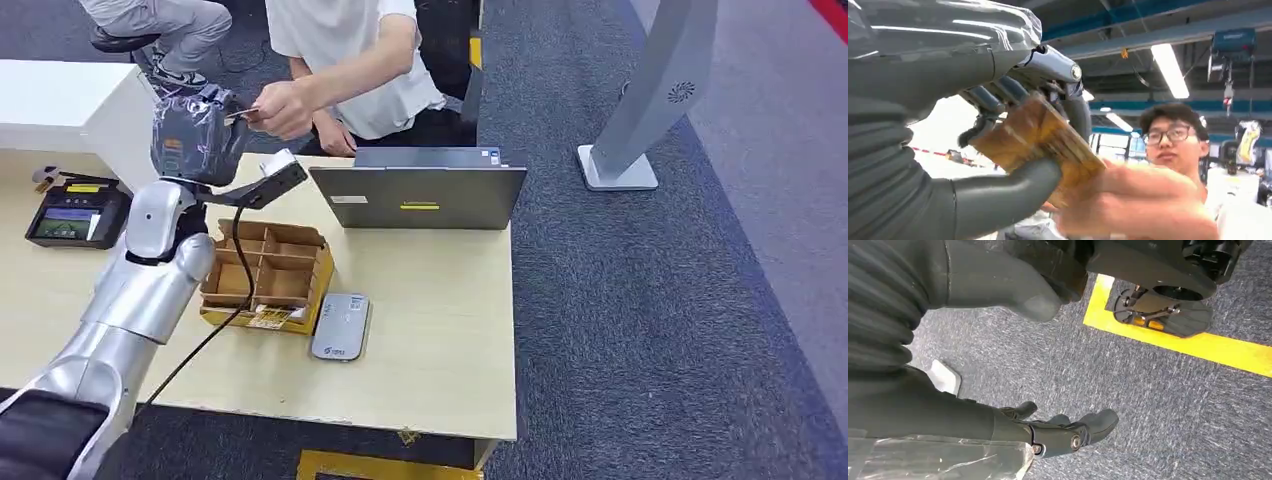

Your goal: Pass the card to the sensor for recognition and then transmit it.

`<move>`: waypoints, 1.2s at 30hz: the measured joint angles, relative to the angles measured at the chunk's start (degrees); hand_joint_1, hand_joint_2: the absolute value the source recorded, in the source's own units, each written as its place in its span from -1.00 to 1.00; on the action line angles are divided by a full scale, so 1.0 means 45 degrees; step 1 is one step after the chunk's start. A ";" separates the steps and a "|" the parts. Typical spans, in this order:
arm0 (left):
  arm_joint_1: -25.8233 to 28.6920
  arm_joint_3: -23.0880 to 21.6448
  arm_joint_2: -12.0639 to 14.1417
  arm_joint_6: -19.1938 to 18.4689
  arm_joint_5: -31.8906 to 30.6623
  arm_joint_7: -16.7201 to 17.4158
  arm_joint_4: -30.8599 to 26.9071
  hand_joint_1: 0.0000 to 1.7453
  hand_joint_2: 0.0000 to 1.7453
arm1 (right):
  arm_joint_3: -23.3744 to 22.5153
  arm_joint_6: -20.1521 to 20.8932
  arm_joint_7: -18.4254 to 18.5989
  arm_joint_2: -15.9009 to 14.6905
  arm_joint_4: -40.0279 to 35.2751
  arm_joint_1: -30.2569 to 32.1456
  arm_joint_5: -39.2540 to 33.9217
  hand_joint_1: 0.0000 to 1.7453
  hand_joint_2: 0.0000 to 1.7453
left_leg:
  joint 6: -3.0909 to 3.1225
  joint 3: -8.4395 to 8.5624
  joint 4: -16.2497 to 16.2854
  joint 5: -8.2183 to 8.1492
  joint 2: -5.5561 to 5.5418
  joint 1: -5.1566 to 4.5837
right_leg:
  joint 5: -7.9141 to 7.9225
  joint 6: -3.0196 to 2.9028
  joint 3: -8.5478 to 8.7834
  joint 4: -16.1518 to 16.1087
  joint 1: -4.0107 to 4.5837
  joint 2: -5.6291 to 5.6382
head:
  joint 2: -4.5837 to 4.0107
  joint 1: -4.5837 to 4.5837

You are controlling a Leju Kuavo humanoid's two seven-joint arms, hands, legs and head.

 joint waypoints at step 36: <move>0.1903 -0.0097 0.0256 -0.1706 0.1074 -0.0602 -0.1795 -1.00 1.00 | -0.0218 -0.0412 -0.0524 0.0010 0.0000 0.0167 -0.0981 -1.00 1.00 | 0.0004 0.0028 -0.0016 -0.0024 0.0051 -0.0016 | -0.0007 -0.0001 0.0019 0.0004 -0.0014 0.0043 | 0.0000 0.0000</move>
